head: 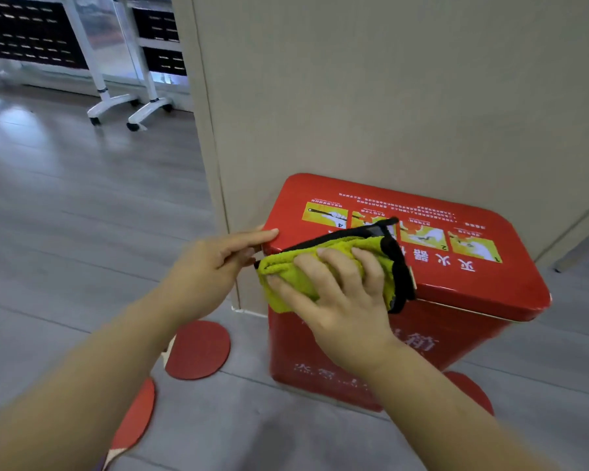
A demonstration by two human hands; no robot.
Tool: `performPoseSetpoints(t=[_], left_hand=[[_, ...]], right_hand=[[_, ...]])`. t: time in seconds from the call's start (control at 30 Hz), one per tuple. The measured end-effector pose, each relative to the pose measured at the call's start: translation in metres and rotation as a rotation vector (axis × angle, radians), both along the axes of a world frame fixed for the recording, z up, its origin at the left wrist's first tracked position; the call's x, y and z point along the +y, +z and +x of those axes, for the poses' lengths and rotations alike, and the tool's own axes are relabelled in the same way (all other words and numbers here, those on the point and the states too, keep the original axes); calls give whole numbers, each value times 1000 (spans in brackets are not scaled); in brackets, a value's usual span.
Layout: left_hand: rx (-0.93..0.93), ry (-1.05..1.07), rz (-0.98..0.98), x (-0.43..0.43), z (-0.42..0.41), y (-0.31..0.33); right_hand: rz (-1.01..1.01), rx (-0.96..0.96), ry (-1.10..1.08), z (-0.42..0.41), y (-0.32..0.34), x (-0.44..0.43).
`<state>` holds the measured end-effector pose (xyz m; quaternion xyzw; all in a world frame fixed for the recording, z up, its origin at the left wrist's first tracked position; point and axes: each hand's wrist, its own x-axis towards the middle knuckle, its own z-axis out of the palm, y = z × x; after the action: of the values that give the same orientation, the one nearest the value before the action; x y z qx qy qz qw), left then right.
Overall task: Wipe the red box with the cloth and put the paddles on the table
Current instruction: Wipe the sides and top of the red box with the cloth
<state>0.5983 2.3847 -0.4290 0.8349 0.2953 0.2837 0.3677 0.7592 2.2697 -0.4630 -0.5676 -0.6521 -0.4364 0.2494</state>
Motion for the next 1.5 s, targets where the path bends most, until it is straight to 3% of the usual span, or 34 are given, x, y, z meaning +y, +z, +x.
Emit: performPoseSetpoints(t=[0.13, 0.4, 0.67, 0.8, 0.9, 1.03, 1.33, 1.5], left_hand=[[57, -78, 155, 12, -5, 1], [-89, -10, 291, 0, 0, -13], [-361, 120, -15, -31, 26, -34], [-450, 125, -114, -40, 38, -41], [-524, 125, -122, -46, 44, -43], [-499, 118, -99, -43, 45, -47], [-499, 118, -114, -43, 44, -46], [-544, 126, -117, -45, 46, -49]], right_hand=[[21, -71, -44, -15, -12, 16], [-3, -155, -48, 0, -17, -1], [149, -9, -287, 63, -38, -74], [231, 213, -381, 80, -50, -101], [282, 505, -433, 83, -64, -113], [410, 935, -272, 76, -71, -114], [632, 1105, -121, 63, -74, -96], [830, 1329, -55, 80, -48, -98]])
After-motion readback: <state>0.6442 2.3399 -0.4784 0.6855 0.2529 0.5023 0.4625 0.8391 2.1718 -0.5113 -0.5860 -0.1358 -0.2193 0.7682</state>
